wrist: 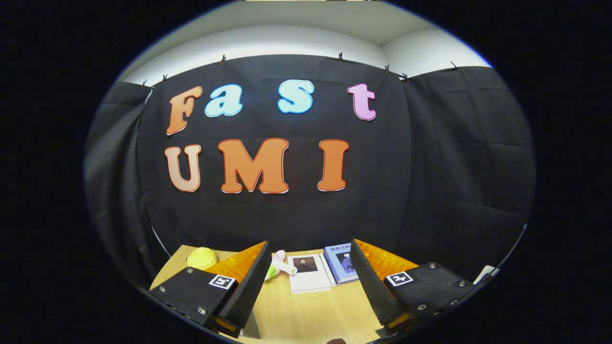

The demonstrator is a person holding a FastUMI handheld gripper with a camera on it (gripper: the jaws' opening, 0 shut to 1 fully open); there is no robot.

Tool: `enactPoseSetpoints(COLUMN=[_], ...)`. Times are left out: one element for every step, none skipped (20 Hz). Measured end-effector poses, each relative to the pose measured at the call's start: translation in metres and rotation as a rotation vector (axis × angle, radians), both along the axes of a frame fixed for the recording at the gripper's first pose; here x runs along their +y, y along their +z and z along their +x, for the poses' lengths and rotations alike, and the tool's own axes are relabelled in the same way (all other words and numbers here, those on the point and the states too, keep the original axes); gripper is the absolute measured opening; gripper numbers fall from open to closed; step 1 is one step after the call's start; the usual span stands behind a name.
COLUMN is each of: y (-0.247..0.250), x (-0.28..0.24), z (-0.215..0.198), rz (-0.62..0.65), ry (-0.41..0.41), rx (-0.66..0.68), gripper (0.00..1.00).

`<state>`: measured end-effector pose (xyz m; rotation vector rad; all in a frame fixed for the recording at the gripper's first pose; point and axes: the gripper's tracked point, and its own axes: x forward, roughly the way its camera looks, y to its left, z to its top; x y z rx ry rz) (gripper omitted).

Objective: Open the storage box then place both shoes into the box .Put the left shoe in first, then the right shoe, with the right side of both shoes facing outward in a uniform manner.

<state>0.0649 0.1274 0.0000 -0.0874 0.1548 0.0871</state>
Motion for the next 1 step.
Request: enactPoseSetpoints(y=[0.0093], x=[-0.0058], z=[-0.0035], rz=[0.003], ry=[-0.006], rx=[-0.02], gripper=[0.98])
